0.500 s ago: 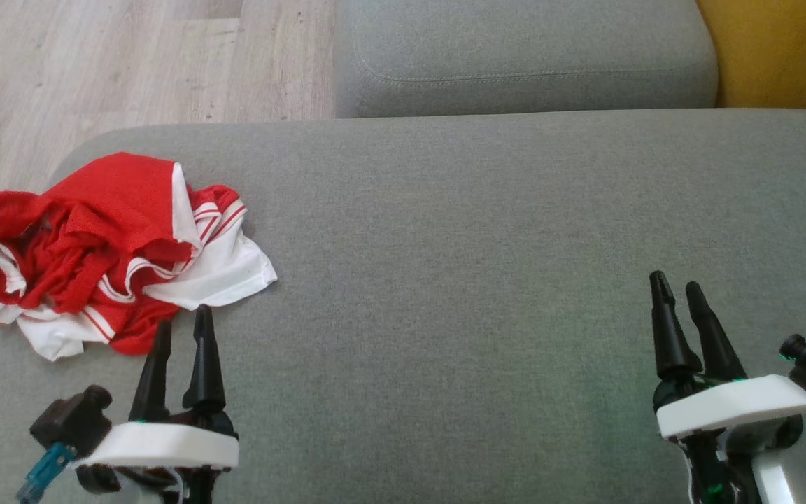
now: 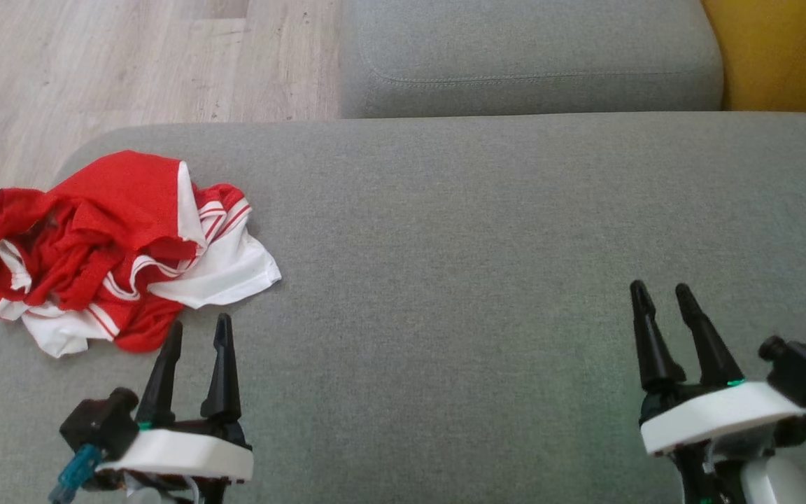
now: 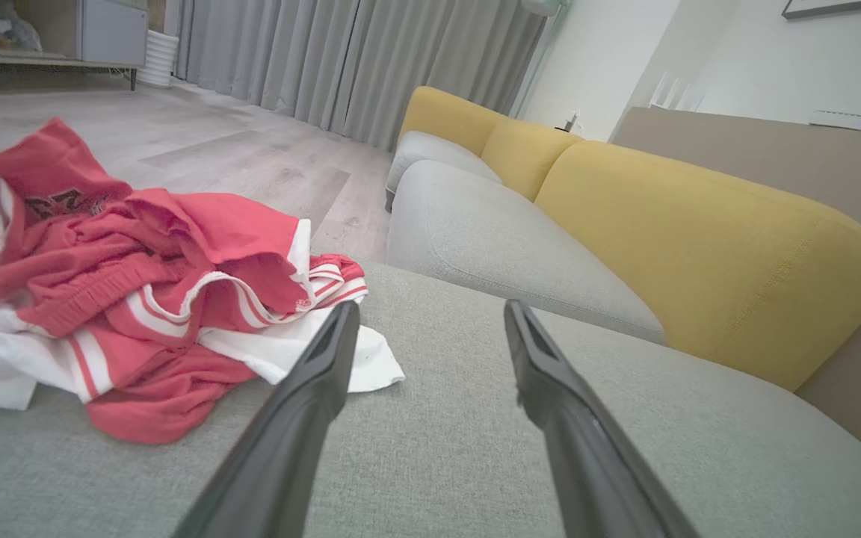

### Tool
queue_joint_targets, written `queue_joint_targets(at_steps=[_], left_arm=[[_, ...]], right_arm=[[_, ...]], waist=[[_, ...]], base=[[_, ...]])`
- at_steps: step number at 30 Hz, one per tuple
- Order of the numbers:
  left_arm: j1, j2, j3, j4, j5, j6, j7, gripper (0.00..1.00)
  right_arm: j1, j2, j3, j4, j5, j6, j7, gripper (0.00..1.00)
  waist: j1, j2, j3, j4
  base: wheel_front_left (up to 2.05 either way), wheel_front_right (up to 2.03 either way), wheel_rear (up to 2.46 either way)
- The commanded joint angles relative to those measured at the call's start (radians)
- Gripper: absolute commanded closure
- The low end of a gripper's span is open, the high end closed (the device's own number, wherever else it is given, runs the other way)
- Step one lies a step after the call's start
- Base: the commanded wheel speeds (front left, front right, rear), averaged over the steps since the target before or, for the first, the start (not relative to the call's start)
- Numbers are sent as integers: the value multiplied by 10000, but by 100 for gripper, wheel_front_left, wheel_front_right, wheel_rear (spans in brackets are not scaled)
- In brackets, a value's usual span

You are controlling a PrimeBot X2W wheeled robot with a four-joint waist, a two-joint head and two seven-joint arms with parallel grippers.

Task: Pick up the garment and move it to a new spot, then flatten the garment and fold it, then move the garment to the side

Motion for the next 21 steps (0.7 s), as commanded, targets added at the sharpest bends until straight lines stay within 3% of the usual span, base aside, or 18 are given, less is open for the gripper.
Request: queue_joint_targets(at_steps=[1, 21], left_arm=[[-427, 170, 220, -309, 316, 57, -173, 0], [-412, 352, 187, -86, 2226, 259, -719, 0]], right_arm=[[-192, -82, 246, -435, -334, -6, -17, 0], [179, -22, 377, -907, -2672, -7, 207, 0]], waist=[[0, 0, -3, 9], [0, 0, -47, 177]], base=[[0, 0, 0], [0, 0, 0]])
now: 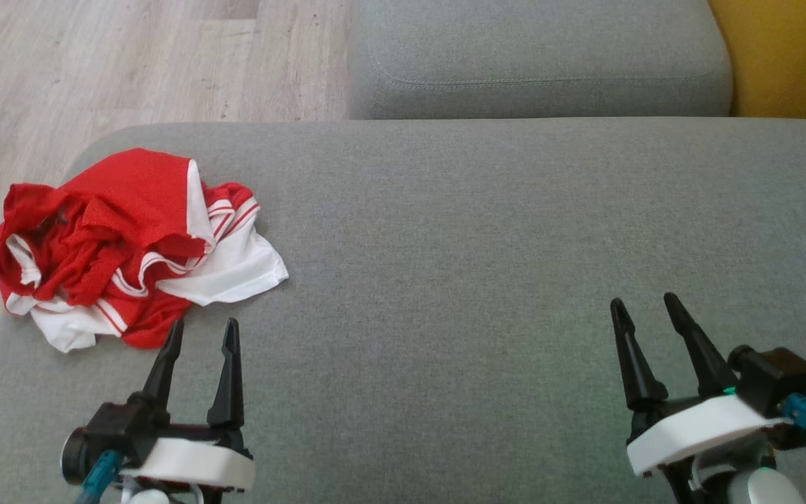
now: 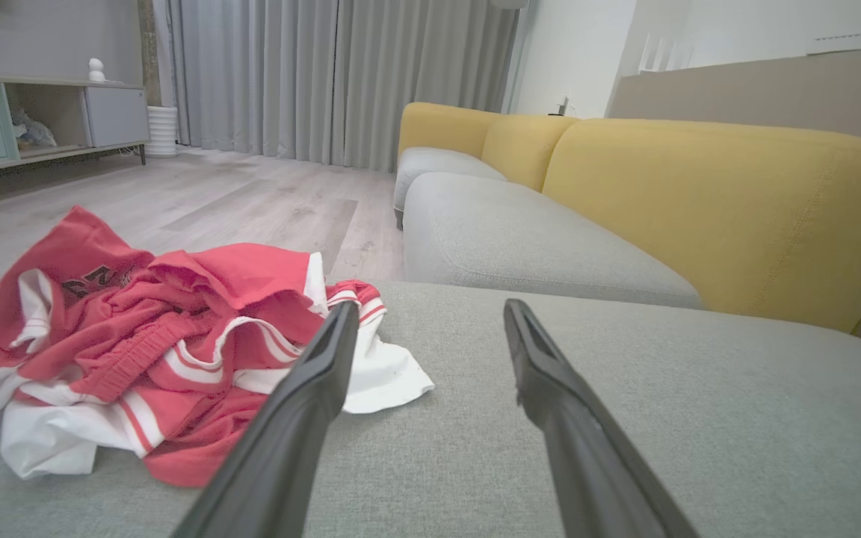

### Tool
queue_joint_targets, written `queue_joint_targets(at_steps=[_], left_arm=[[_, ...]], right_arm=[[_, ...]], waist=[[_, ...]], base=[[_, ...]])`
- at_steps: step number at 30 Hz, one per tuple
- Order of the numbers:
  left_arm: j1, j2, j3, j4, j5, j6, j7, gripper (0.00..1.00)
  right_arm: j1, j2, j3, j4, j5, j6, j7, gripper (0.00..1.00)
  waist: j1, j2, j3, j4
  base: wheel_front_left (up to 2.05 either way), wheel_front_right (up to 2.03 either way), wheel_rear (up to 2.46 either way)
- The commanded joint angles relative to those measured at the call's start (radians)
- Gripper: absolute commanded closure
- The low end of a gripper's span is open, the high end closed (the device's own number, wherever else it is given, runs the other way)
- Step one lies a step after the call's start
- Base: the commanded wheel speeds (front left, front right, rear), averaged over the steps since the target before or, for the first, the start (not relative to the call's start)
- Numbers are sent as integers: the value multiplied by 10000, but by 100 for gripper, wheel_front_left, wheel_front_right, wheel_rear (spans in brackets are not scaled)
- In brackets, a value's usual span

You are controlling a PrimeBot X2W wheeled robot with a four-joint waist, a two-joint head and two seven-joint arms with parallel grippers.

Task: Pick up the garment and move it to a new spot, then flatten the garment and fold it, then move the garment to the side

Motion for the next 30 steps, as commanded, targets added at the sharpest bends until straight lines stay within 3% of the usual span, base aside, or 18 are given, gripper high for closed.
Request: queue_joint_targets(at_steps=[1, 9, 30], left_arm=[[-414, 221, 221, -235, 297, 61, -150, 0], [-356, 255, 238, -125, 859, 213, -44, 0], [-330, 286, 360, 7, 462, 476, 348, 0]], right_arm=[[-183, -49, 222, -458, -307, -7, 23, 0], [-17, -50, 166, -664, -974, -7, 69, 0], [50, -49, -173, -511, -385, -7, -20, 0]], waist=[[0, 0, -8, 18], [0, 0, -25, 77], [0, 0, 17, 30]], base=[[0, 0, 0], [0, 0, 0], [0, 0, 0]])
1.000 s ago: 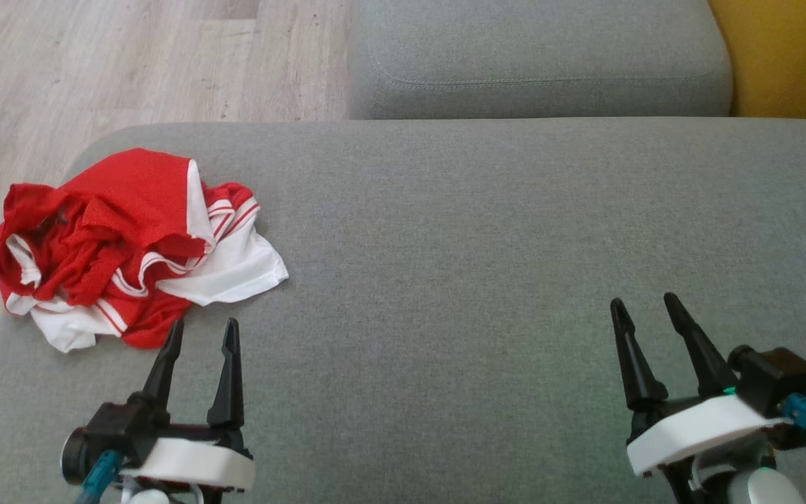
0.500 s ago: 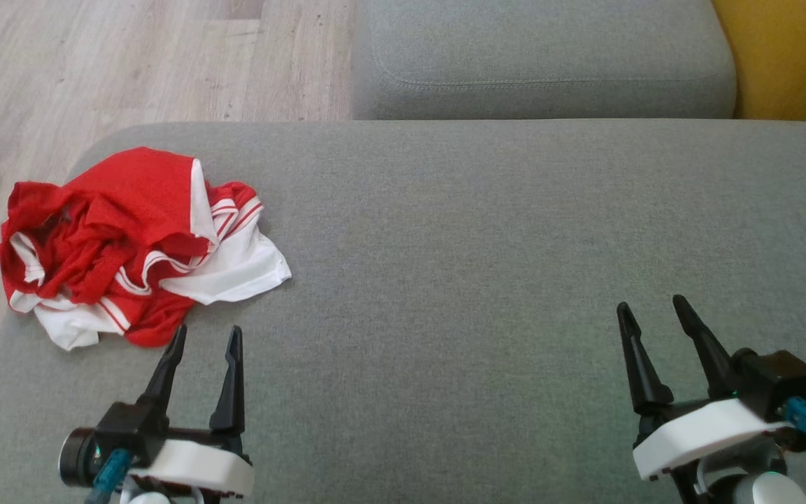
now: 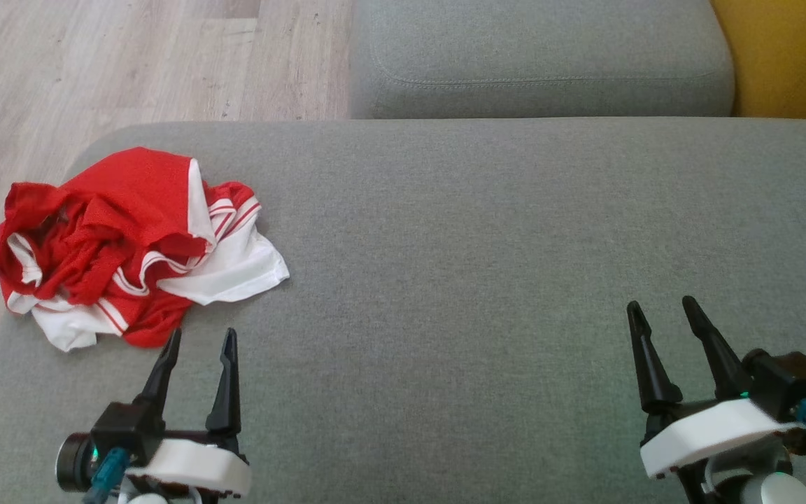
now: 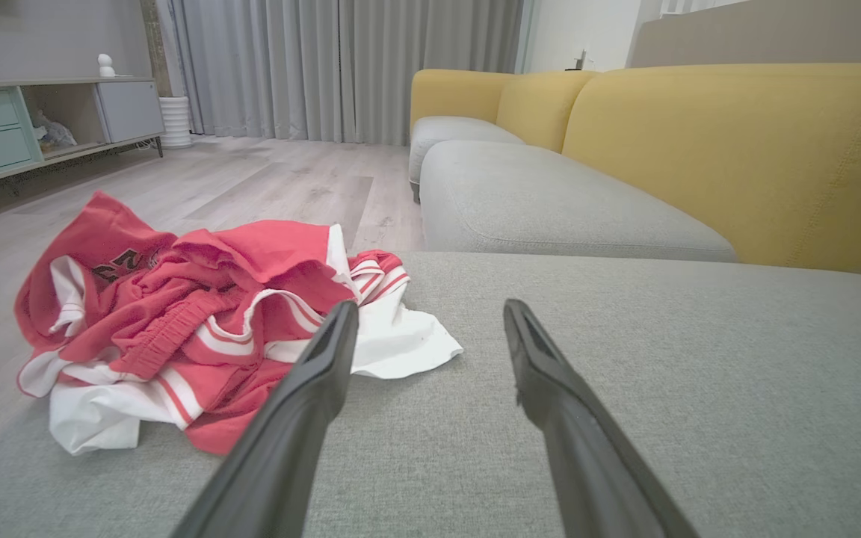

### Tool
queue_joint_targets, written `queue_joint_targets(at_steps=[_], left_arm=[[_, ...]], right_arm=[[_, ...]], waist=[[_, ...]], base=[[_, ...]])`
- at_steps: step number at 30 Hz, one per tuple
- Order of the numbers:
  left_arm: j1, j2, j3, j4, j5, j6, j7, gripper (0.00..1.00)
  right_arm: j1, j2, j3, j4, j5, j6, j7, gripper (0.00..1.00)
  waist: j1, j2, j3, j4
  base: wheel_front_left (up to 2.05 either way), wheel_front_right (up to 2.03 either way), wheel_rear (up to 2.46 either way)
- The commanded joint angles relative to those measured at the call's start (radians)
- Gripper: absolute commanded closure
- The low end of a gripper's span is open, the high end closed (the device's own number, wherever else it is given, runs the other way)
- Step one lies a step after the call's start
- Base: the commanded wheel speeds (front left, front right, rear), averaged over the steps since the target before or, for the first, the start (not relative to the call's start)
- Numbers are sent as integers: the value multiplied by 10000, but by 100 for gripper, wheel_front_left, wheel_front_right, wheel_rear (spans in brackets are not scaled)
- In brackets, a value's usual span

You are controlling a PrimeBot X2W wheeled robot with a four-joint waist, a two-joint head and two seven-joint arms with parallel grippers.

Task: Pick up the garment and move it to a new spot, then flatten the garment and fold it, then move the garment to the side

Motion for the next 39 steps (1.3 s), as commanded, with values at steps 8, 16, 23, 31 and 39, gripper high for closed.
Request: queue_joint_targets(at_steps=[8, 16, 23, 31, 39], left_arm=[[-428, 221, 419, -209, -157, 274, -45, 0], [-826, 207, 565, 67, -370, 293, -299, 0], [-1177, 155, 794, 319, -506, 392, -620, 0], [-1319, 64, 1061, 429, -545, 469, -810, 0], [-1504, -38, 1314, 455, -497, 408, -841, 0]], right_arm=[[-239, -55, 344, -388, 6, -7, -112, 0], [-405, -55, 542, -576, -109, -7, 58, 0], [-671, -55, 636, -841, -199, -7, 202, 0], [-1036, -55, 721, -1123, -425, -7, 450, 0], [-1344, -55, 679, -1462, -700, -7, 776, 0]], waist=[[0, 0, 25, 177], [0, 0, 125, 1388], [0, 0, 461, 2619], [0, 0, 847, 3659], [0, 0, 1414, 3996]], base=[[0, 0, 0], [0, 0, 0], [0, 0, 0], [0, 0, 0], [0, 0, 0]])
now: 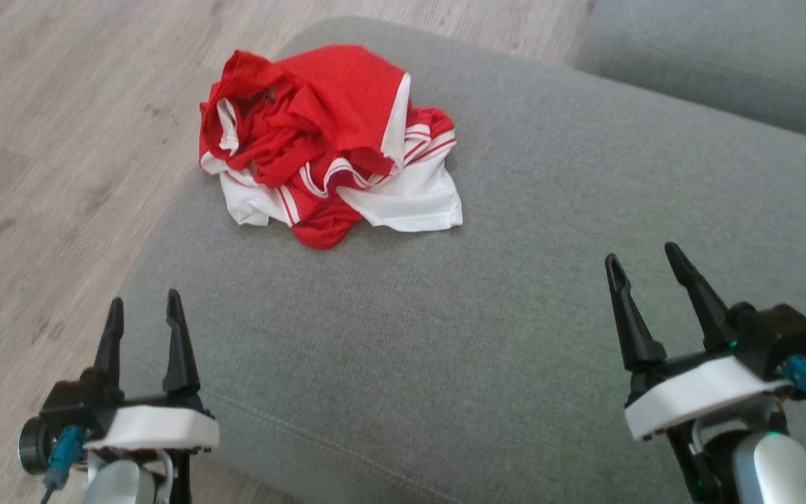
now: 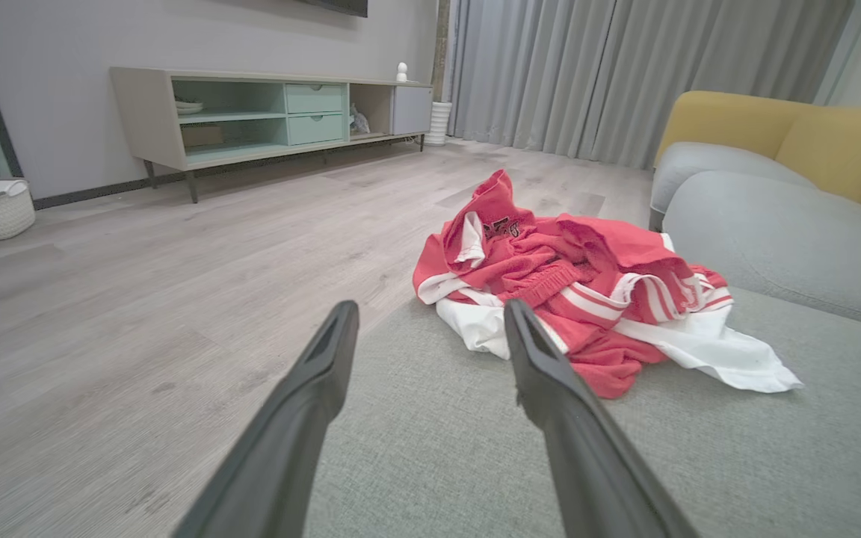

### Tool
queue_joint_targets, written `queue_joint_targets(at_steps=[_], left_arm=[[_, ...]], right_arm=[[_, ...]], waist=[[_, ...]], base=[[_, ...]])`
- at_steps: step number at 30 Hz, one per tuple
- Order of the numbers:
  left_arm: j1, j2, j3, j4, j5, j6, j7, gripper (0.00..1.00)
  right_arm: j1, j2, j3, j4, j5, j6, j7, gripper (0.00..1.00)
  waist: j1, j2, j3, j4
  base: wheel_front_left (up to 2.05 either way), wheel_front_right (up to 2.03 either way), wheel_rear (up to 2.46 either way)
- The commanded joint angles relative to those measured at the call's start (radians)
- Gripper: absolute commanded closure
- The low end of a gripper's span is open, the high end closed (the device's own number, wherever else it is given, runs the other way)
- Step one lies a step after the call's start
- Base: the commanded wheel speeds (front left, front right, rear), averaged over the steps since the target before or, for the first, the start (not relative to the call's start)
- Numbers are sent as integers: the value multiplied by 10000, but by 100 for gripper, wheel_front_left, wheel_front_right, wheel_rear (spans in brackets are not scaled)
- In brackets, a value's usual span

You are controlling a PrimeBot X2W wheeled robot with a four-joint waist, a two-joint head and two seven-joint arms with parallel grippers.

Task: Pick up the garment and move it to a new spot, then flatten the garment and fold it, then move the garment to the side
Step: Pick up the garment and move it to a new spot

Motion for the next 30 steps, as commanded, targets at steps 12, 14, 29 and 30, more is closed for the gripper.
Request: queue_joint_targets(at_steps=[12, 14, 29, 30], left_arm=[[-4016, 510, -397, 2251, -94, -1090, 318, 0], [-4902, 605, -705, 2906, -216, -1212, 540, 0], [-9065, 1945, -3924, 5952, -3524, -1300, 2704, 0], [-9141, 2024, -4051, 6019, -3811, -1300, 2939, 0]], right_arm=[[-1492, -450, 457, -1575, -904, -7, 1252, 0], [-1668, -572, 483, -1768, -988, -7, 1464, 0], [-2271, -1074, 728, -2393, -1129, -7, 2188, 0], [-2258, -1055, 715, -2383, -1124, -7, 2184, 0]], waist=[[0, 0, 2341, -438], [0, 0, 2742, -520], [0, 0, 4231, -1188], [0, 0, 4241, -1207]], base=[[0, 0, 0], [0, 0, 0], [0, 0, 0], [0, 0, 0]])
